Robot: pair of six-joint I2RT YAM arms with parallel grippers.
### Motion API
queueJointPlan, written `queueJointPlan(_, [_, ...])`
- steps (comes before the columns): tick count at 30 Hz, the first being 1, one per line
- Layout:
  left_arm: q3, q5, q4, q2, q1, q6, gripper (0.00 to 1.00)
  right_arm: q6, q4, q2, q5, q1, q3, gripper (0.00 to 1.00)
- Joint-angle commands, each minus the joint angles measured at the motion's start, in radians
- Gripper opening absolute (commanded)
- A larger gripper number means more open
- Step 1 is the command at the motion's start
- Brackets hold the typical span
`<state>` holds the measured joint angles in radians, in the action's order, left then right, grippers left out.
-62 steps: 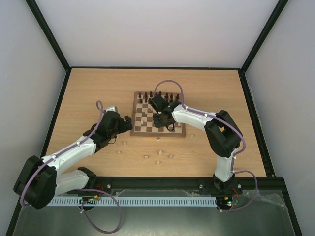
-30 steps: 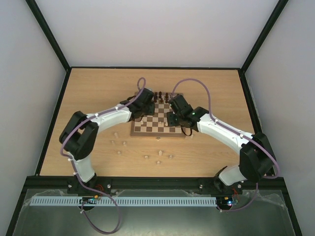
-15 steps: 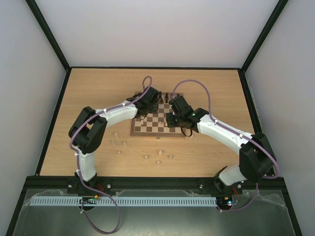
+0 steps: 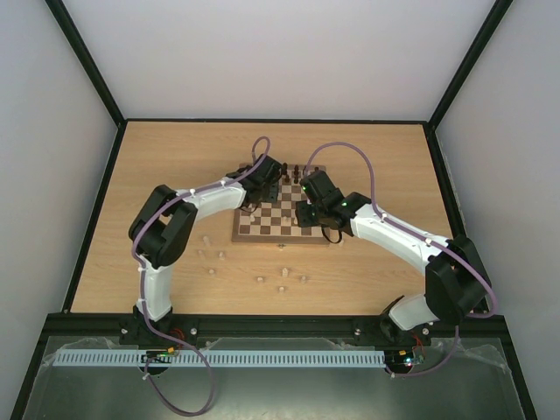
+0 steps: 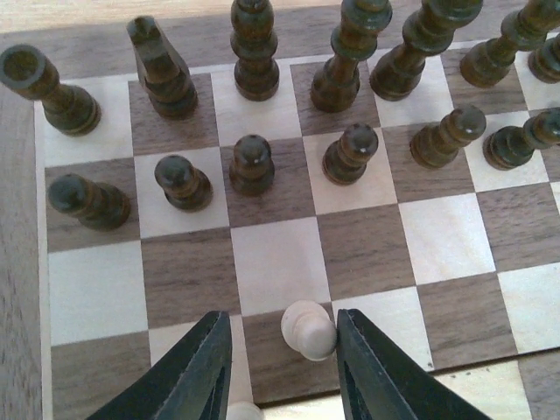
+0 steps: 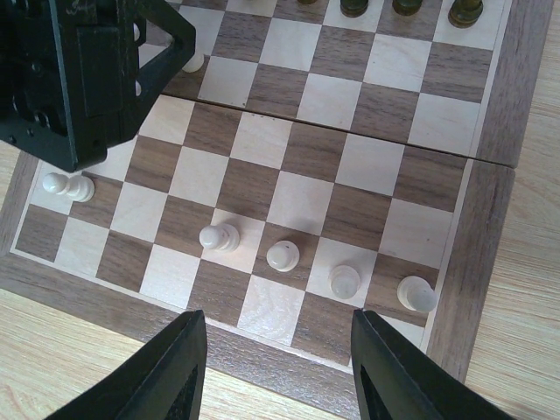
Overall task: Set up the chess pieces on the board
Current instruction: Pick up the chess piece from the chessboard.
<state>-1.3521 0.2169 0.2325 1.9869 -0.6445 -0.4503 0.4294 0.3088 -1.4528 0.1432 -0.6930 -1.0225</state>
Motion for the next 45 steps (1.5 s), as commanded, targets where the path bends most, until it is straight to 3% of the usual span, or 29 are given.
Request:
queueJointPlan(1, [-0.047, -0.010, 0.025, 0.023, 0.008, 0.025, 0.33, -0.009, 0.005, 0.006, 0.001, 0.004, 0.015, 0.46])
queueJointPlan(18, [-0.080, -0.023, 0.037, 0.061, 0.013, 0.036, 0.27, -0.011, 0.003, -0.004, 0.002, 0.006, 0.016, 0.45])
queueJointPlan(24, [-0.078, -0.022, 0.041, 0.058, 0.017, 0.035, 0.14, -0.010, 0.000, -0.001, 0.004, 0.004, 0.019, 0.45])
queueJointPlan(30, [-0.082, -0.015, 0.052, 0.041, 0.016, 0.041, 0.12, -0.009, 0.000, -0.002, -0.006, 0.004, 0.017, 0.44])
queueJointPlan(45, [0.035, -0.030, 0.139, -0.139, -0.088, 0.015, 0.11, -0.007, 0.001, 0.054, 0.002, 0.006, 0.033, 0.44])
